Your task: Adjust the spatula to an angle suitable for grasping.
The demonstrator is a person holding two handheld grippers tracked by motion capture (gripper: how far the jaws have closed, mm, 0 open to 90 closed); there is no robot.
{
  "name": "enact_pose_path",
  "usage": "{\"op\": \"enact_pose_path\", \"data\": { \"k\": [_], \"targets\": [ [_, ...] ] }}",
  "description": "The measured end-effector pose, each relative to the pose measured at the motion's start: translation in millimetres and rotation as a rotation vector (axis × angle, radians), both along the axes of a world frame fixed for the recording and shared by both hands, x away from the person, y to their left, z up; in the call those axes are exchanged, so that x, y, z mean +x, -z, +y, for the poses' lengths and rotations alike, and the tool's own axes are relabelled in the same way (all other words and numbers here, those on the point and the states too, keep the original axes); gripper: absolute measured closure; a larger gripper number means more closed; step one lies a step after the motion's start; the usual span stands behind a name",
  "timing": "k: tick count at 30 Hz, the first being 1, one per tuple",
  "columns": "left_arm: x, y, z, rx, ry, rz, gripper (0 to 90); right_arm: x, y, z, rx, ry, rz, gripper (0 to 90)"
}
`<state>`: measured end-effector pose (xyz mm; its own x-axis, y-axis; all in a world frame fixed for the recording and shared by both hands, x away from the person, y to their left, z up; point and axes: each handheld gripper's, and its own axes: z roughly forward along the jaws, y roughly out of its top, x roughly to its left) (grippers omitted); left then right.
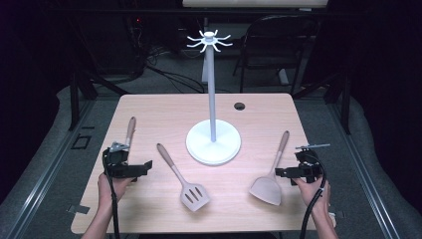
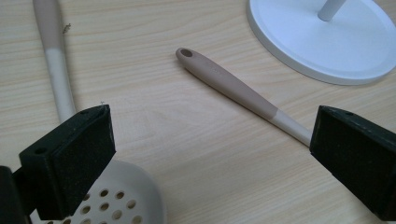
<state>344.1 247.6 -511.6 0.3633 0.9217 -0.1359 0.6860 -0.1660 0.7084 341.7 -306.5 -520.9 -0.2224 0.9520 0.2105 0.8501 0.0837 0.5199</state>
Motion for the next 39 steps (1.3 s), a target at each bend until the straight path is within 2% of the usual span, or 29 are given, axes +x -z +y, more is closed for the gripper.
{"op": "enact_pose_path", "data": {
  "k": [4,9,12,16,18,21,23,26,28,29,33,35,37,39],
  "targets": [
    [0.4,0.1,-1.3,0.0,0.006,-0.003,0.0,-0.2,0.7,-1.2,0.01,0.002,0.004,0.0],
    [1.2,0.4,-0.4,-0.003,0.009,-0.002,0.0,1.1,1.0,2.0,0.0,-0.002,0.01,1.2],
    [1.1,0.6,-0.6,-0.005,0.008,0.001,0.0,2.5,1.1,6.4,-0.009,-0.018,0.013,3.2],
    [1.5,1.1,-3.6,0.006,0.015,0.002,0.0,4.2,0.7,7.3,-0.011,-0.008,0.008,6.9],
    [1.9,1.4,-5.8,0.012,0.022,0.007,0.0,7.6,0.8,6.6,-0.019,0.002,0.012,13.3],
    [1.8,0.1,-8.1,0.025,0.027,-0.002,0.0,17.4,0.8,7.1,-0.033,0.015,0.014,14.6],
    [1.6,-0.5,-8.3,0.03,0.028,-0.003,0.0,23.3,1.0,10.2,-0.061,0.02,0.019,17.2],
    [1.3,-0.4,-8.4,0.026,0.024,-0.008,0.0,27.6,1.3,13.1,-0.074,0.025,0.031,20.8],
    [1.1,-1.1,-7.6,0.023,0.024,-0.004,0.0,32.6,3.3,17.4,-0.09,0.031,0.043,25.2],
    [0.7,-1.6,-7.5,0.018,0.019,-0.01,0.0,36.2,5.7,20.6,-0.105,0.031,0.056,30.3],
    [-0.8,-1.0,-7.0,0.019,0.02,-0.009,0.0,38.6,8.4,22.7,-0.117,0.033,0.073,36.2],
    [-3.2,-1.4,-3.1,0.017,0.014,-0.011,0.0,42.0,8.8,20.4,-0.118,0.043,0.077,42.7],
    [-3.8,-1.4,-2.0,0.015,0.009,-0.012,0.0,43.6,9.1,19.6,-0.124,0.044,0.091,44.4],
    [-4.5,0.0,1.8,-0.001,-0.001,-0.003,0.0,44.9,10.2,19.9,-0.103,0.055,0.088,46.2]
  ]
}}
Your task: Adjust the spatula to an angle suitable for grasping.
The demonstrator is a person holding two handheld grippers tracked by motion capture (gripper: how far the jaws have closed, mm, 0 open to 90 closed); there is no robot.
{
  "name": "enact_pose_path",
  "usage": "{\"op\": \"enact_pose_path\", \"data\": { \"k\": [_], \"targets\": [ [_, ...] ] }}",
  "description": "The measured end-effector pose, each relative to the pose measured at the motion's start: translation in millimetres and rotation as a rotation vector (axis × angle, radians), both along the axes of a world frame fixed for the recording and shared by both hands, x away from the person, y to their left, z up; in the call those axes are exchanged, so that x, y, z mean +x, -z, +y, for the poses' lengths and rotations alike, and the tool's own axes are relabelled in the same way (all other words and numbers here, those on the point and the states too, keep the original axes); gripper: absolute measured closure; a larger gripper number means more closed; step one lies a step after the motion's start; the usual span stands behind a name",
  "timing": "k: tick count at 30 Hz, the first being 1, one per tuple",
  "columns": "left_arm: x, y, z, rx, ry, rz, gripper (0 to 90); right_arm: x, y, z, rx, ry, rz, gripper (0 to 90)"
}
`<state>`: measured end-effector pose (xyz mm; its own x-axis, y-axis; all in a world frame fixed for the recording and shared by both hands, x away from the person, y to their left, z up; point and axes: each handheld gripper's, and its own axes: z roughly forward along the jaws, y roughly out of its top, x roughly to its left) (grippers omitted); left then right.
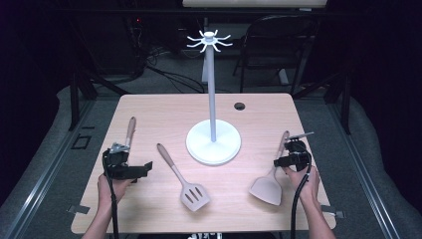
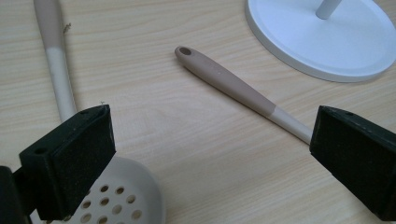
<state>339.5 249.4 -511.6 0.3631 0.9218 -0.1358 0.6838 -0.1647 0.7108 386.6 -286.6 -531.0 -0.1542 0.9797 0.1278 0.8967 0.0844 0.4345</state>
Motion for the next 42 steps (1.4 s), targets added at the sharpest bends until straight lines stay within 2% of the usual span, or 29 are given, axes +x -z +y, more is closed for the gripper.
{"op": "enact_pose_path", "data": {
  "k": [4,6,7,14,18,22,29,31,36,37,39,42],
  "targets": [
    [-1.8,-0.8,0.5,0.001,-0.01,-0.004,0.0,3.7,4.9,7.5,0.005,-0.018,0.021,48.6],
    [-2.1,-0.7,0.7,0.003,-0.009,-0.003,0.0,5.2,6.6,11.2,-0.028,-0.02,0.045,50.1],
    [-2.6,-0.7,0.7,0.0,-0.01,0.002,0.0,5.8,8.1,12.2,-0.019,-0.019,0.046,51.2],
    [-2.5,-0.4,-4.3,0.009,0.014,0.002,0.0,7.0,10.9,19.3,-0.047,-0.036,0.075,56.1],
    [-2.0,-0.7,-6.1,0.009,0.023,-0.004,0.0,6.8,11.4,17.8,-0.037,-0.03,0.073,57.3],
    [0.2,-0.6,-7.5,0.007,0.03,-0.004,0.1,9.2,11.1,16.2,-0.022,-0.037,0.09,57.9],
    [1.9,-1.0,-13.2,0.018,0.051,-0.001,0.0,10.1,10.1,20.7,-0.007,-0.065,0.103,65.9],
    [1.2,-1.9,-14.3,0.02,0.048,-0.014,0.1,8.2,8.9,25.3,-0.021,-0.084,0.111,68.6],
    [2.3,-1.6,-13.4,0.021,0.054,-0.007,0.1,6.5,7.2,30.7,-0.053,-0.102,0.128,71.3],
    [2.7,-1.2,-13.7,0.018,0.052,-0.008,0.1,5.9,8.1,32.1,-0.044,-0.095,0.119,71.6],
    [3.0,-0.9,-13.9,0.016,0.057,-0.003,0.0,6.4,6.6,33.1,-0.073,-0.105,0.137,71.3],
    [2.8,-1.2,-15.8,0.018,0.059,-0.007,0.1,7.4,7.0,36.2,-0.091,-0.119,0.138,70.4]
  ]
}}
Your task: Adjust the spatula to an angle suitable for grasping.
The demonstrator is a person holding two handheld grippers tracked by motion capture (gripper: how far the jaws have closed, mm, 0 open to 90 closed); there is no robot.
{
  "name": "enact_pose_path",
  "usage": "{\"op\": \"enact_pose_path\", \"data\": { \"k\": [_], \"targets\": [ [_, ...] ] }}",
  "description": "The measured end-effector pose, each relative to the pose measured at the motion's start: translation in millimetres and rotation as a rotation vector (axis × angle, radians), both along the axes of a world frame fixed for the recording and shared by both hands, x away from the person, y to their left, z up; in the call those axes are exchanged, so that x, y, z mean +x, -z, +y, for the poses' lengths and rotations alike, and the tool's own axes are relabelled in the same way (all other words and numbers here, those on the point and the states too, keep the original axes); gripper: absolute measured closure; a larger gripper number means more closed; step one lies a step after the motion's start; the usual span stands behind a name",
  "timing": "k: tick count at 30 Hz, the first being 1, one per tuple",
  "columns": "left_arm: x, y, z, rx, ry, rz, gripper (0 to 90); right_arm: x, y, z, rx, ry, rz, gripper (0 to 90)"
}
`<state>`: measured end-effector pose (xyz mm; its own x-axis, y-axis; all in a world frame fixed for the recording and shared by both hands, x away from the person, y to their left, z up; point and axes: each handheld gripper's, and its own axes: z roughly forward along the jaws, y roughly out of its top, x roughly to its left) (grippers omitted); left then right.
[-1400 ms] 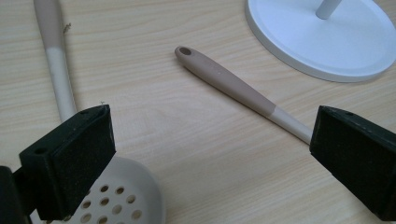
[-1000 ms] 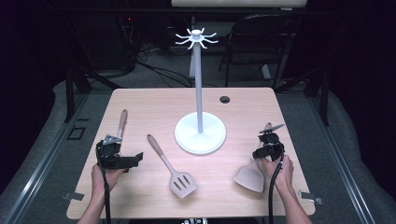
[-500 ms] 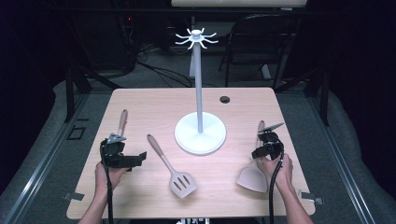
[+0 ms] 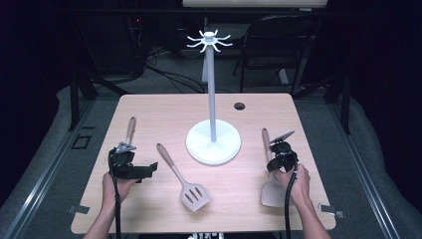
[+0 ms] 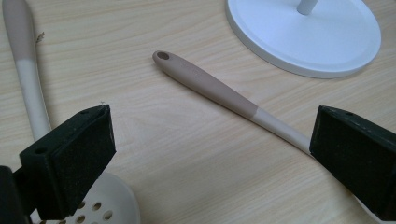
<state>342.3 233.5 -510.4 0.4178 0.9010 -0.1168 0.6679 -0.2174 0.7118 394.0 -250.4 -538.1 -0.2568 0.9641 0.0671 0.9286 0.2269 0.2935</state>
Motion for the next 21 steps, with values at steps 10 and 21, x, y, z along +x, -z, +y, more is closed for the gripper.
{"op": "enact_pose_path", "data": {
  "k": [10,21],
  "targets": [
    [0.5,0.5,-2.3,0.006,0.003,0.0,0.1,1.8,3.2,-7.8,0.048,0.015,0.027,72.7],
    [0.8,0.4,-2.4,0.005,0.014,0.004,0.1,-0.3,5.0,1.0,0.074,0.006,0.004,78.8]
  ]
}}
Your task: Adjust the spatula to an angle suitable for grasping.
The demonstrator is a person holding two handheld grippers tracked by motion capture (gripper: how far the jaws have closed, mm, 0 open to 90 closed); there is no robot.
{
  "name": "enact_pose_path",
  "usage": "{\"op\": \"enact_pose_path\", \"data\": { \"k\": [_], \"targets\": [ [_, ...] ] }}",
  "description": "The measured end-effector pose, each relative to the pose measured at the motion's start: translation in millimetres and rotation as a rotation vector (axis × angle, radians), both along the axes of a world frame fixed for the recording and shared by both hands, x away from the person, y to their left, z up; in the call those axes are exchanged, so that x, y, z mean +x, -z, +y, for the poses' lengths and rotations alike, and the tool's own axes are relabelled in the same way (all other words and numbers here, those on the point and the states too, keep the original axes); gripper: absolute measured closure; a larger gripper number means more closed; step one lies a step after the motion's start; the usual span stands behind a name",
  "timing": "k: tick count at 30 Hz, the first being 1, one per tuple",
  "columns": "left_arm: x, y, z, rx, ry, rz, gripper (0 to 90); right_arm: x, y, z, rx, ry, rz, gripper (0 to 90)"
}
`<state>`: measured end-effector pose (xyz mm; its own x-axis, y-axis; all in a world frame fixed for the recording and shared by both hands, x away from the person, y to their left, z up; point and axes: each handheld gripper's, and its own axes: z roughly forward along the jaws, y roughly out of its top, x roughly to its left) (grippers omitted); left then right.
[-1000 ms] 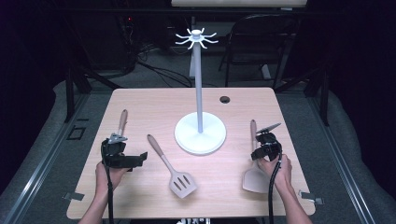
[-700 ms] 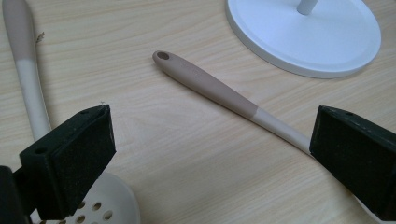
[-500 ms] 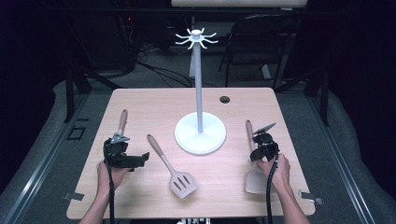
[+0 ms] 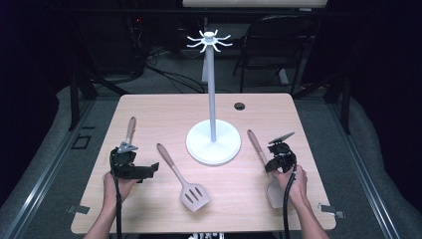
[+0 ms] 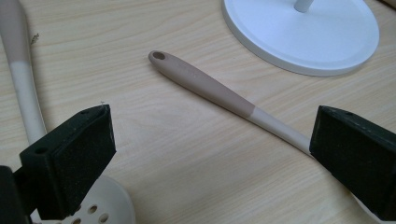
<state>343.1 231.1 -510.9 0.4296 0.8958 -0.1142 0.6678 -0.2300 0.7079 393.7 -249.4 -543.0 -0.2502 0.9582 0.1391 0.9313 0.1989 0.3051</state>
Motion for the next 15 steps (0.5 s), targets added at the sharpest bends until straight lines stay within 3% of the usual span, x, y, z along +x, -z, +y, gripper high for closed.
{"op": "enact_pose_path", "data": {
  "k": [2,8,10,12,15],
  "targets": [
    [0.0,0.0,0.0,-0.001,0.001,0.001,0.1,-0.2,0.9,-4.3,0.034,0.014,-0.001,78.9],
    [-0.3,-0.7,-0.9,-0.005,0.003,-0.003,0.2,-2.6,-4.0,-5.3,0.056,0.002,-0.027,78.9],
    [-0.1,-0.7,-0.9,-0.008,0.001,-0.003,0.2,-5.1,-10.1,-5.8,0.078,-0.001,-0.052,78.9],
    [-0.2,-0.8,-0.7,-0.013,0.001,-0.005,0.2,-10.6,-20.5,-4.5,0.094,-0.007,-0.118,78.8],
    [-0.2,-1.0,-0.7,-0.016,0.001,-0.005,0.2,-14.5,-27.0,-4.3,0.109,-0.015,-0.153,78.9]
  ]
}}
